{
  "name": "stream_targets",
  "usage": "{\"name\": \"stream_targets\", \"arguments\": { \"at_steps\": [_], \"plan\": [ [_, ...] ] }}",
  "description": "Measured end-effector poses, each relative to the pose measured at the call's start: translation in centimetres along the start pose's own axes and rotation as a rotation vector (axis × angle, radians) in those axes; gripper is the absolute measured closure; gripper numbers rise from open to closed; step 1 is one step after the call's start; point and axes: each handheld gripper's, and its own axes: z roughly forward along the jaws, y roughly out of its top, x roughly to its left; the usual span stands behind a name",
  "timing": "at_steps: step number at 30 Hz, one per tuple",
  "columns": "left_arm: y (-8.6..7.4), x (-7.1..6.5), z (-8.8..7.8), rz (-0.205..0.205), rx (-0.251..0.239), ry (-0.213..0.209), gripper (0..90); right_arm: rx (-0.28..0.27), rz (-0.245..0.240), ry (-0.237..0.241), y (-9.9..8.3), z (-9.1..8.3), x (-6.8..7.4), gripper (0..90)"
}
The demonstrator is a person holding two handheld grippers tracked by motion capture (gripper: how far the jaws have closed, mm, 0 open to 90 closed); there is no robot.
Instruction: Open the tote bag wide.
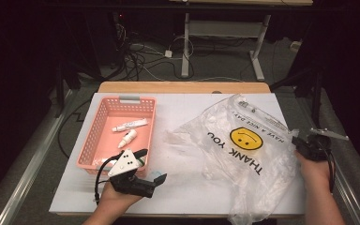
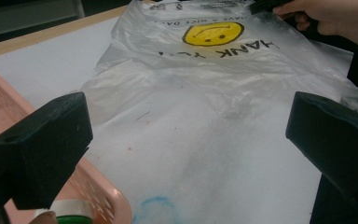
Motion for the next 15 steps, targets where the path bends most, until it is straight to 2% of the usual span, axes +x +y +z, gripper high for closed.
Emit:
{"name": "stream_targets", "arguments": {
  "at_steps": [3, 5, 11, 12, 14, 15],
  "plan": [
    [0.0, 0.0, 0.0, -0.003, -0.002, -0.002, 0.0, -0.026, -0.009, -0.005, -1.1, -1.8, 0.4, 85.5],
    [0.0, 0.0, 0.0, -0.003, -0.002, -0.002, 0.0, -0.034, -0.015, -0.001, -1.4, -2.5, 0.6, 85.2],
    [0.2, -0.2, 0.1, -0.004, -0.010, -0.005, 0.0, -0.050, -0.018, 0.017, -2.1, -3.6, 1.1, 84.7],
    [0.2, -0.2, 0.1, -0.004, -0.011, -0.005, 0.0, -0.051, -0.006, 0.028, -2.3, -3.8, 1.4, 84.7],
    [0.1, -0.1, 0.2, -0.005, -0.011, -0.007, 0.0, -0.054, -0.018, 0.031, -2.5, -3.8, 1.6, 84.7],
    [0.1, -0.1, 0.2, -0.005, -0.010, -0.008, 0.0, -0.047, -0.013, 0.039, -2.8, -3.8, 2.1, 84.6]
  ]
}}
